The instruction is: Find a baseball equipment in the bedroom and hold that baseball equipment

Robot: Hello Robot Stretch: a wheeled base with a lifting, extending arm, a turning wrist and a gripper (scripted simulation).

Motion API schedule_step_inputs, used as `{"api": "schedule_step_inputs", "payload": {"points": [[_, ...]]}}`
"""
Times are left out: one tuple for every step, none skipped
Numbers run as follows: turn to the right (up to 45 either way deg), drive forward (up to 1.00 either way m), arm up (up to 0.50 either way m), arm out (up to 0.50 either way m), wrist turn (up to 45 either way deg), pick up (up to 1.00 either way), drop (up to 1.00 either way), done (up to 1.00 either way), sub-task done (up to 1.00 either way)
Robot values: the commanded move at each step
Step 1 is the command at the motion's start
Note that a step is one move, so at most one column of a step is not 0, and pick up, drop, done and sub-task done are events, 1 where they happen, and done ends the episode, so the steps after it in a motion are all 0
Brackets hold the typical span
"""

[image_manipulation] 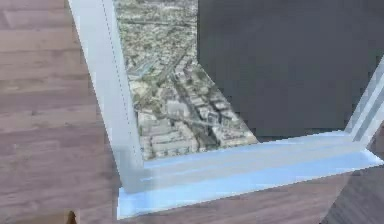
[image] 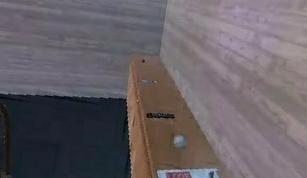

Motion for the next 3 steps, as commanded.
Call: {"api": "schedule_step_inputs", "payload": {"points": [[-45.0,0.0,0.0,0.0,0.0,0.0,0.0,0.0,0.0],[-30.0,0.0,0.0,0.0,0.0,0.0,0.0,0.0,0.0],[-3.0,0.0,0.0,0.0,0.0,0.0,0.0,0.0,0.0]]}}
